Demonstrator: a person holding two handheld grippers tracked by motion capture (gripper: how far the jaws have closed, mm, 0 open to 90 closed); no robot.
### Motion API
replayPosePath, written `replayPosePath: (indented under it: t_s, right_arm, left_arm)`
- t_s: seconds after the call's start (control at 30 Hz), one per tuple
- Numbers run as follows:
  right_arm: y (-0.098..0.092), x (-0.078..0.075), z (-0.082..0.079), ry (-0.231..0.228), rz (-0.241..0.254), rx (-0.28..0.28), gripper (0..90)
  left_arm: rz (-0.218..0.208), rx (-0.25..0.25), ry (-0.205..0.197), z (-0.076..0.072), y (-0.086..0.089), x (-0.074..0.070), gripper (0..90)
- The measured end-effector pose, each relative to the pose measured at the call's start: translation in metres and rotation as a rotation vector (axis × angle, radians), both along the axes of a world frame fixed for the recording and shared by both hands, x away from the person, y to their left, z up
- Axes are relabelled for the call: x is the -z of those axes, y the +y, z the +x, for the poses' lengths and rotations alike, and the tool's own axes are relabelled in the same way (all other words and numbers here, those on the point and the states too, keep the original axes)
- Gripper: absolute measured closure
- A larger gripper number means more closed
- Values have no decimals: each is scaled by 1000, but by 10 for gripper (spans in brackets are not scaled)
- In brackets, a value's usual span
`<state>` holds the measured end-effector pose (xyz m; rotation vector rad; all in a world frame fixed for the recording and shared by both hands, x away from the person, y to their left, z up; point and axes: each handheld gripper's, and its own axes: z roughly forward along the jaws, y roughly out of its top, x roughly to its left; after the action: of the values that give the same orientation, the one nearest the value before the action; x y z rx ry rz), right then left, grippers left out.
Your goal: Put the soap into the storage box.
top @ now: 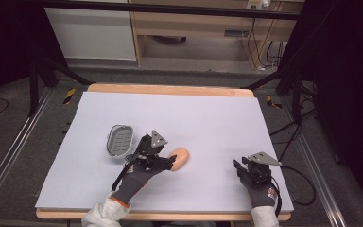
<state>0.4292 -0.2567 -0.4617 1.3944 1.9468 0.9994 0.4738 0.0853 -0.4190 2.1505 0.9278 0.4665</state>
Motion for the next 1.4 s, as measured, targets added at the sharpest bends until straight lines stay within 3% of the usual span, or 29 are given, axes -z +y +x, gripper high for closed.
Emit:
replayPosePath:
  t_s: [0.7,1.4]
  right_arm:
    - [1,0,1,4,-6,-11,608]
    - [1,1,2,12,-5,-10,603]
  left_arm:
    - [53,15,56,15,-24,15,224]
    - [116,29,99,23,-35,26,197]
